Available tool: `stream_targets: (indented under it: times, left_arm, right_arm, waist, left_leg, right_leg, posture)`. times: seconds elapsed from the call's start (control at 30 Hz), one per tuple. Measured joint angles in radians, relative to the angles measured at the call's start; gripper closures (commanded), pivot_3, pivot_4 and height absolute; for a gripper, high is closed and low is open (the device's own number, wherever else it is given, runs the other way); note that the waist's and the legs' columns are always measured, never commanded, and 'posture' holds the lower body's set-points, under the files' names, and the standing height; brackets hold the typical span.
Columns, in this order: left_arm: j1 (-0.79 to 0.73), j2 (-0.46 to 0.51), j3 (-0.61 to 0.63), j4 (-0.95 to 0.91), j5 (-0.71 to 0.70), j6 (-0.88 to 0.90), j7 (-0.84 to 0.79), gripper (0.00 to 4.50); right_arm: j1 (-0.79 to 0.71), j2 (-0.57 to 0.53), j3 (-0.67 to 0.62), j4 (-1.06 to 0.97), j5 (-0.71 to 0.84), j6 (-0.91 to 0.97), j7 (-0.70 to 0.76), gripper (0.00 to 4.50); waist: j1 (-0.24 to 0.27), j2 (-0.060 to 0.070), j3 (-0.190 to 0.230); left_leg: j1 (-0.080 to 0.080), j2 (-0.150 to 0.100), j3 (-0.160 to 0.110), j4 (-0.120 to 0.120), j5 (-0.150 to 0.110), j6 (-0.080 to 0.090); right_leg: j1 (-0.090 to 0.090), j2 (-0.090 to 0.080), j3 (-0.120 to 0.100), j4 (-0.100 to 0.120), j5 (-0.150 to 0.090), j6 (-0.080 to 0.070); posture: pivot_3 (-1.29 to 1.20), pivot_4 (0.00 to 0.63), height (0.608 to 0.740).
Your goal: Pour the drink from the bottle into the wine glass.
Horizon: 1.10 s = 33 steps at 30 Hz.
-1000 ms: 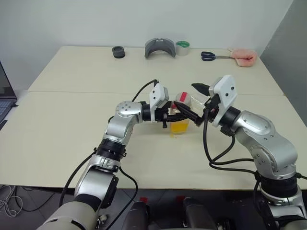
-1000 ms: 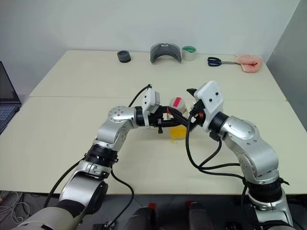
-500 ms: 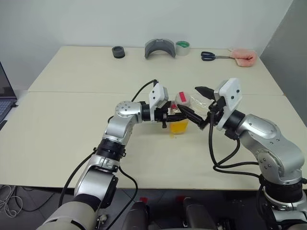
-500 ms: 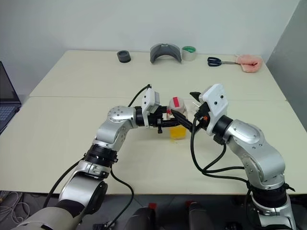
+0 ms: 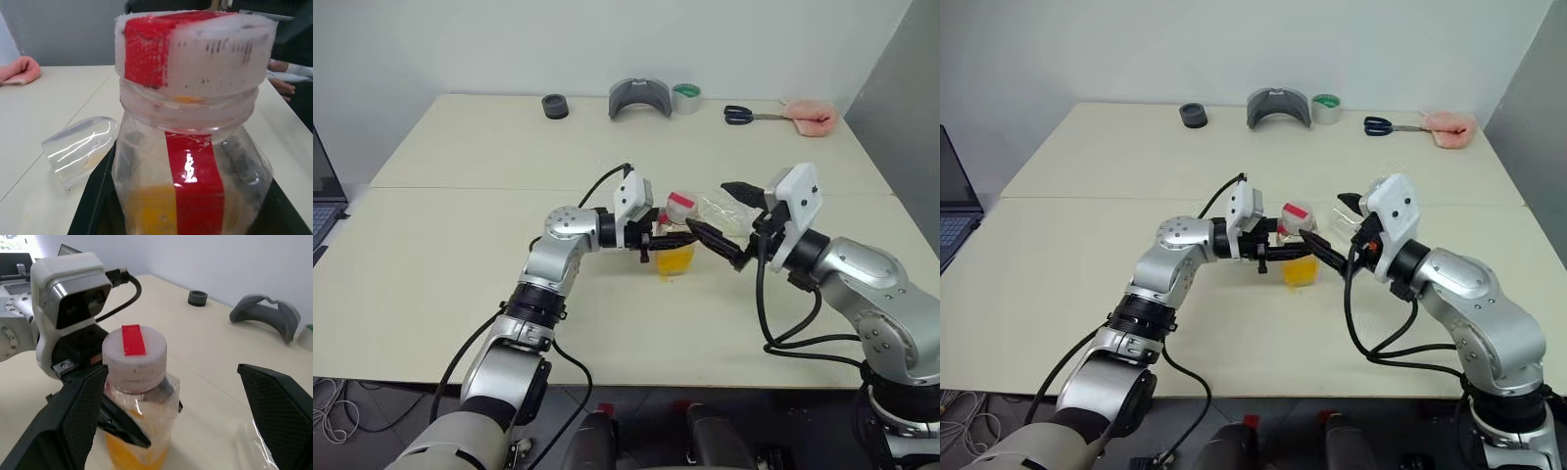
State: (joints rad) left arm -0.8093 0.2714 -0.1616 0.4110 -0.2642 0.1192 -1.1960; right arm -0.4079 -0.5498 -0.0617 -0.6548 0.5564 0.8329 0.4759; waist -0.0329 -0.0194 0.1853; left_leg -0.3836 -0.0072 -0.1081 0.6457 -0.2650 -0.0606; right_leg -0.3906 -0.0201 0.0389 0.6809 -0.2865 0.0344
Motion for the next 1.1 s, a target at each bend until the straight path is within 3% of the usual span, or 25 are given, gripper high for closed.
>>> stream_targets:
  times: [0.2,0.6,1.1]
  left_arm:
    - [-0.015,0.000,0.012,0.028,-0.008,0.004,-0.018,2.77]
    - [-0.031,0.001,0.014,0.033,-0.012,0.016,-0.059,2.77]
    - [-0.030,0.001,0.013,0.032,-0.010,0.022,-0.059,2.77]
  right_arm:
    - [-0.010,-0.008,0.004,-0.056,0.072,0.026,0.010,0.00]
    - [-0.130,0.070,0.169,0.077,-0.131,-0.079,-0.069,0.00]
    - [-0.116,0.084,0.139,0.086,-0.141,-0.076,-0.063,0.00]
  waist:
    - [-0.002,0.000,0.000]
    - [-0.001,0.000,0.000]
    - [-0.001,0.000,0.000]
  left_leg:
    - [0.000,0.000,0.000,0.000,0.000,0.000]
    - [0.000,0.000,0.000,0.000,0.000,0.000]
    - [0.000,0.000,0.000,0.000,0.000,0.000]
  right_leg:
    - [0.000,0.000,0.000,0.000,0.000,0.000]
    - [0.000,0.000,0.000,0.000,0.000,0.000]
    - [0.000,0.000,0.000,0.000,0.000,0.000]
  posture:
    - [0.00,0.150,0.740]
    - [0.00,0.150,0.740]
    - [0.00,0.150,0.740]
